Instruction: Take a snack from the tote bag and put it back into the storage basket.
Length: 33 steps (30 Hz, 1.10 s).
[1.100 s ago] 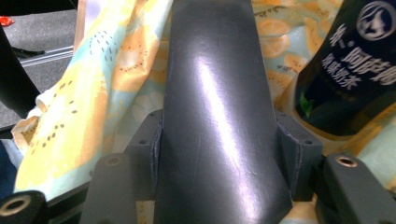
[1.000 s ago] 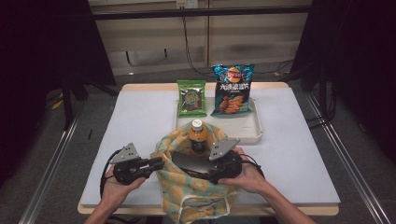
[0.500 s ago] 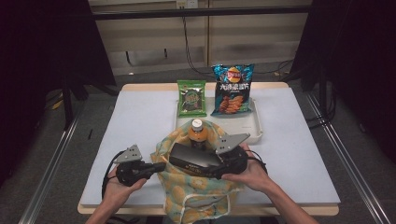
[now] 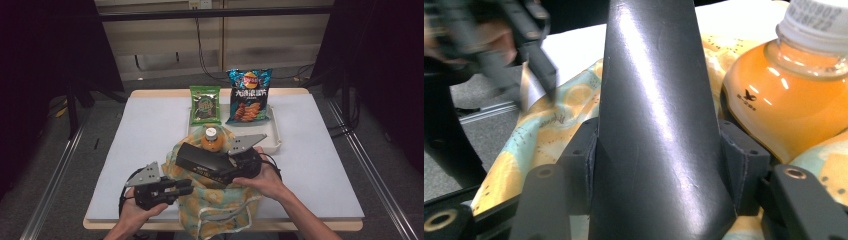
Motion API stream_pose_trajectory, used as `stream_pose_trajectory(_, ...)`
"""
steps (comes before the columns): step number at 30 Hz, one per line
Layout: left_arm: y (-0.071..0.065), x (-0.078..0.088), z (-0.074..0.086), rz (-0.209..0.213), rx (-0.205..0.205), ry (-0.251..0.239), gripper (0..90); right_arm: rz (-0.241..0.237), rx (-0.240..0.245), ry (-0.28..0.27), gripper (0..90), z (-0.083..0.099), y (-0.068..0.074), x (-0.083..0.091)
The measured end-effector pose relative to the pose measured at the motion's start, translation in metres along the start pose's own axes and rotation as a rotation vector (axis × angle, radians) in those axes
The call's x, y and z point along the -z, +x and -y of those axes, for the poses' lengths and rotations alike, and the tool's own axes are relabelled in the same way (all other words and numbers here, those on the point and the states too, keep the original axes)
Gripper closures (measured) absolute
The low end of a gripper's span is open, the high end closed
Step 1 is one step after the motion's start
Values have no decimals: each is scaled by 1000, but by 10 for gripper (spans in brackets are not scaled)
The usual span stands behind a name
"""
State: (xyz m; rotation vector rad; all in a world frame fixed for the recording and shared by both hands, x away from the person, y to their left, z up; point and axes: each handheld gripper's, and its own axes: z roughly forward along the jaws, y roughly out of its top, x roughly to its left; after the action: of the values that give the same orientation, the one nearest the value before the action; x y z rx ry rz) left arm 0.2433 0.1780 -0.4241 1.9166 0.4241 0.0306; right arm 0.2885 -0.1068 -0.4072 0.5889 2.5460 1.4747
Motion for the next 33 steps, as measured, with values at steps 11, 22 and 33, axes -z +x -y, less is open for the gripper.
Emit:
stream_pose_trajectory(11, -10, -47, 7, 29, -57, 158, 767, 15, -26, 8, 433, 0, -5, -6)
stream_pose_trajectory(22, -4, -69, 25, 55, -28, 364, 900, 28, -35, -50, 433, -31, -3, -1)
stream_pose_trajectory(33, -2, -62, 21, 69, -6, 296, 892, 44, -39, -70, 433, -49, -2, 0)
